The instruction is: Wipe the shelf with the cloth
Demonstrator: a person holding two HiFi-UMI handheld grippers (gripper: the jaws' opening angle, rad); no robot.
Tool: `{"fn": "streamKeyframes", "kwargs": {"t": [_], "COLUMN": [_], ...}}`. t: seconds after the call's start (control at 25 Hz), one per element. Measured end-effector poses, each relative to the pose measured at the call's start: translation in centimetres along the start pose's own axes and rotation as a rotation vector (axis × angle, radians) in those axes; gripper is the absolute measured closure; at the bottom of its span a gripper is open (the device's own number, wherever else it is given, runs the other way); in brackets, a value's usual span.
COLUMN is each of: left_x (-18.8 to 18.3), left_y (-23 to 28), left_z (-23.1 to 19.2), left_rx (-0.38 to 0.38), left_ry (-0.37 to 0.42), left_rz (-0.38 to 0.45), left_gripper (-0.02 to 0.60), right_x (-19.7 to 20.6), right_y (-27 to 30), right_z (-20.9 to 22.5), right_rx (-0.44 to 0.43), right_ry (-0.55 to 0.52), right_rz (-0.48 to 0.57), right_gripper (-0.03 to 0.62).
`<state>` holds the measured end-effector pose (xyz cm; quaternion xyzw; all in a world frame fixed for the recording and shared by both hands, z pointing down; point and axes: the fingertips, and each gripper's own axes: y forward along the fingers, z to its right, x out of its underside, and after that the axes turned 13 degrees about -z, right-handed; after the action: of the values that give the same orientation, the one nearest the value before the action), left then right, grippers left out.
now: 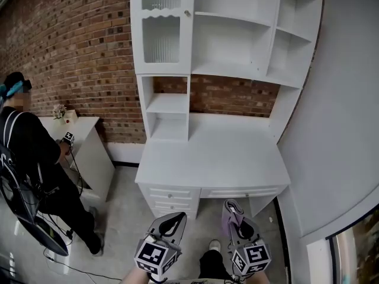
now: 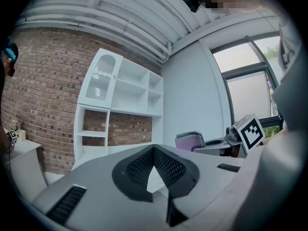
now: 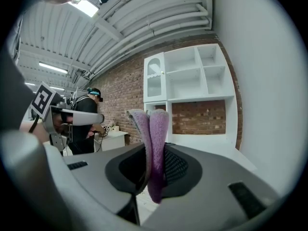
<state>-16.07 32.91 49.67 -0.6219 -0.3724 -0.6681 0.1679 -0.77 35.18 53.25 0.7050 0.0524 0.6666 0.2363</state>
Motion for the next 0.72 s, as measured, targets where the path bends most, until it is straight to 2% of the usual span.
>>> {"fn": "streamKeyframes", "kwargs": {"t": [0.24, 0.6, 0.72], "left_x": [-2.1, -10.3, -12.9], "left_y": [7.4, 22.9, 27.8], "left_z": [-2.7, -7.8, -9.0], "left_rx": [-0.047, -0.147, -0.166], "left_ry": [-0.009, -0.067, -0.058], "left_rz": [0.010, 0.074, 0.086], "left_gripper": [0.568, 0.568, 0.568], "right_x": [-2.5, -12.0, -14.9], "right_y": [6.9, 17.9, 21.1], "right_z": [5.9, 19.8, 23.9], "right_rx": [-0.039, -0.102, -0.115], "right_ry": [-0.017, -0.099, -0.119], "right_rz": [0.007, 0.049, 0.067], "right_gripper": [0.519, 0.519, 0.519]}}
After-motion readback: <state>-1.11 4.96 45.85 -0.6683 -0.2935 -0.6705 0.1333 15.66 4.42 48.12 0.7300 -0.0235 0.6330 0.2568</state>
